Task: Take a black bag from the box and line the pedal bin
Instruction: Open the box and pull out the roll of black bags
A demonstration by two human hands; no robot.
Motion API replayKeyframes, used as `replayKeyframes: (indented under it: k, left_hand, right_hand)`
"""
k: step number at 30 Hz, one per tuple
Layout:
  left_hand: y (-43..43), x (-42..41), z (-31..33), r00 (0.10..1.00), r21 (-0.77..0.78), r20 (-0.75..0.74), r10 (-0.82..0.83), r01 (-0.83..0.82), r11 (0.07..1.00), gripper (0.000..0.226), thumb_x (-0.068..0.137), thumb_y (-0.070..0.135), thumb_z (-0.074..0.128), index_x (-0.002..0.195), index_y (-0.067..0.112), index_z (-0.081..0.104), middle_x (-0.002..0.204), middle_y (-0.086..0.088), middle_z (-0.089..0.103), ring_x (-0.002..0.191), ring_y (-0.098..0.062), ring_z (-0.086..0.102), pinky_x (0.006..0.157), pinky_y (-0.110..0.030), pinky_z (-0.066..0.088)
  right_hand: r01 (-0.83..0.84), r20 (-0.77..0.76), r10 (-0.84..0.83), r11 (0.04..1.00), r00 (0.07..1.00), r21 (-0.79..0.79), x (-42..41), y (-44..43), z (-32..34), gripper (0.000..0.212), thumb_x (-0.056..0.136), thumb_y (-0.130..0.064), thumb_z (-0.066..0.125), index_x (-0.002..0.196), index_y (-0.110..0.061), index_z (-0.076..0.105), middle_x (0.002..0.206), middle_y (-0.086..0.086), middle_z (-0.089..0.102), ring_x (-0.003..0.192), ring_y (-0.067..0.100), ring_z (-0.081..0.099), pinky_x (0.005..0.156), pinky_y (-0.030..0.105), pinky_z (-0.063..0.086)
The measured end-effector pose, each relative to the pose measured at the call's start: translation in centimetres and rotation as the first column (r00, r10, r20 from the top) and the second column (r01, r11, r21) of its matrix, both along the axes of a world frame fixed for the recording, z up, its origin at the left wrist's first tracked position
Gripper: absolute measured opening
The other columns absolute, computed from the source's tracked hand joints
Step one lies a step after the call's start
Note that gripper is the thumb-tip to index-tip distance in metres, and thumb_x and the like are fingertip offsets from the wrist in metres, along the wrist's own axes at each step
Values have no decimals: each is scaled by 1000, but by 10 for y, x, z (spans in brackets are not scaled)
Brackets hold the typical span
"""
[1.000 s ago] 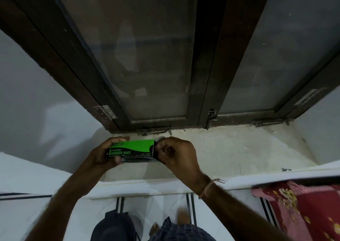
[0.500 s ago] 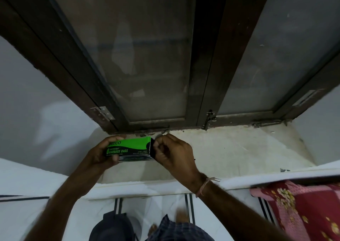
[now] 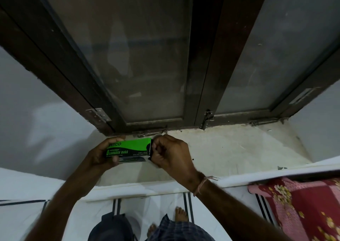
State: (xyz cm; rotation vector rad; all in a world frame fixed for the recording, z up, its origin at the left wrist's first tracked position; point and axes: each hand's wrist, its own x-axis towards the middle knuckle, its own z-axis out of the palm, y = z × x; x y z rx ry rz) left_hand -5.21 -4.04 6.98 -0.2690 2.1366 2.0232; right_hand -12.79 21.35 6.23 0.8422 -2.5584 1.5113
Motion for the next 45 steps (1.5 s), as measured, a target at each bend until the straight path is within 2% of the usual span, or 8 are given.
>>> replayKeyframes:
  k: [7,12,19,25,32,38,42,45]
  left_hand:
    - [-8,0,3,999,-5,-33,22,-23,1000,38,96,14,68,133,21,62,130,-6,70,124,-25,65,99,-36,58]
    - [-7,-2,0,998,-56,-55,18,-21,998,43,91,7,65,132,21,62,127,-4,71,121,-20,66,94,-27,58]
    - [5,-13,-16,998,-265,-61,-4,-12,964,61,68,63,78,124,44,64,127,20,67,112,3,64,89,-24,59]
    - [14,-12,-59,992,-430,-103,72,-110,896,49,89,22,76,134,29,56,117,39,62,108,3,65,90,-20,56]
    - [33,-7,-89,974,-615,-220,54,-182,767,54,94,45,55,141,19,52,133,6,53,117,-24,58,94,-47,56]
    - [43,-12,-84,989,-709,-127,80,-147,690,53,92,30,59,144,20,54,145,-14,53,127,-35,53,101,-55,52]
    - [66,-11,-60,961,-844,-248,121,-276,460,64,88,18,77,148,17,53,155,-18,43,135,-40,45,104,-55,49]
    - [105,-4,-24,911,-548,-302,282,-408,730,57,95,33,68,146,17,49,135,-5,58,118,-13,60,91,-27,55]
  right_hand:
    - [23,-5,-23,1000,1000,-10,-14,14,-8,3,82,-16,68,84,-15,67,78,-6,64,70,8,58,62,20,47]
    - [92,465,74,942,882,-324,-9,20,-12,9,99,-27,61,100,-18,58,99,-4,66,81,6,65,59,28,53]
    - [233,704,62,920,708,-316,-7,20,-24,40,92,-21,75,129,-25,62,115,15,68,86,15,73,66,23,57]
    - [369,762,26,864,647,-343,-12,54,-43,20,93,-9,71,113,-9,73,118,11,70,113,31,69,88,46,62]
    - [453,754,-69,834,653,-316,-1,62,-52,21,94,-7,68,115,-5,69,118,12,70,112,28,67,80,31,62]
    - [548,774,-49,735,631,-399,6,66,-53,22,97,-9,63,118,0,64,123,19,68,118,37,64,93,49,59]
    - [535,795,91,693,600,-483,13,57,-40,16,98,-7,60,114,-6,63,127,19,67,120,39,64,93,44,59]
    - [487,779,154,703,607,-519,28,36,-32,16,97,-5,62,113,-7,62,128,21,65,122,42,62,97,50,56]
